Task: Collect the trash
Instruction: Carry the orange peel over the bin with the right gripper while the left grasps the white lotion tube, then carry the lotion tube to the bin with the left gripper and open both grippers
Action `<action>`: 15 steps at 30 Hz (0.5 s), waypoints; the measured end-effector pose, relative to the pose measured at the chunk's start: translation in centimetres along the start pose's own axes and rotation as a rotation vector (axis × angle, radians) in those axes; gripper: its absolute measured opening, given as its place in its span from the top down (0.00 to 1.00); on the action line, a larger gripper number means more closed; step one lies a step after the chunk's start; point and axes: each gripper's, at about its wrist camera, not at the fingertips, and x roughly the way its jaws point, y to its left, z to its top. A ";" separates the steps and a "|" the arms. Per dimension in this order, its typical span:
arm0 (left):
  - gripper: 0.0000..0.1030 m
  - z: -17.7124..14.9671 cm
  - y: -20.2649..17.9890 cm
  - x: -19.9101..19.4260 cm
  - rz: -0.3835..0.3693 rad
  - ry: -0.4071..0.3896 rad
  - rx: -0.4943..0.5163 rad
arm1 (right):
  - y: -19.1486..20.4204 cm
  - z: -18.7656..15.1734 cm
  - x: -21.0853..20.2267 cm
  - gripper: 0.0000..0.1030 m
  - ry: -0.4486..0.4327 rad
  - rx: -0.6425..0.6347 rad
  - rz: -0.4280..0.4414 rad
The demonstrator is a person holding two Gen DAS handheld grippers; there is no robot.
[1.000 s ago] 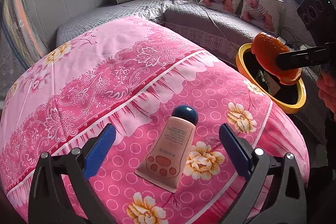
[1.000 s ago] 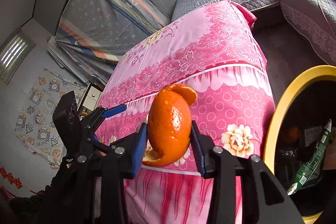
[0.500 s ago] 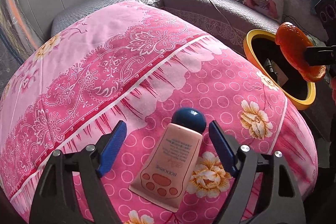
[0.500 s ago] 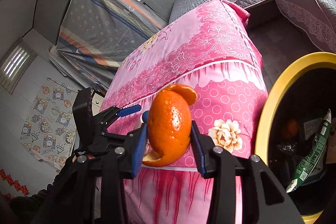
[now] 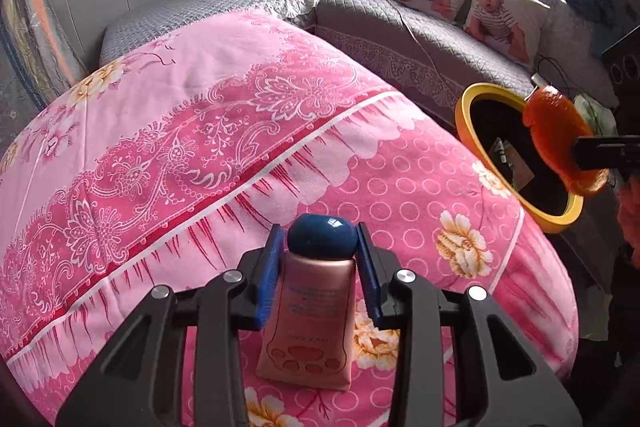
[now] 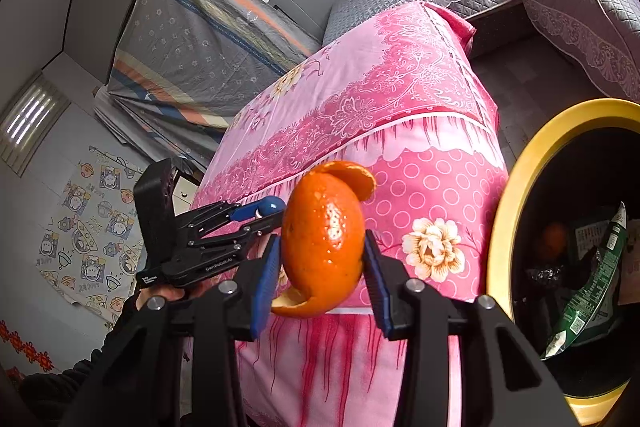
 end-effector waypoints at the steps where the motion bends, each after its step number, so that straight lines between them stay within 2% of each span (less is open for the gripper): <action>1: 0.68 0.0 -0.1 -1.3 0.009 -0.038 -0.011 | 0.4 0.0 0.1 0.63 0.003 -0.010 0.007; 8: 0.69 -0.7 -1.2 -10.3 0.147 -0.268 -0.124 | 3.9 0.0 0.5 0.63 0.032 -0.065 0.115; 12: 0.69 -1.1 -2.0 -13.6 0.204 -0.334 -0.179 | 5.8 0.2 0.3 0.63 0.021 -0.090 0.128; 15: 0.69 -1.3 -2.7 -15.3 0.207 -0.370 -0.202 | 6.5 0.2 0.0 0.63 0.010 -0.096 0.120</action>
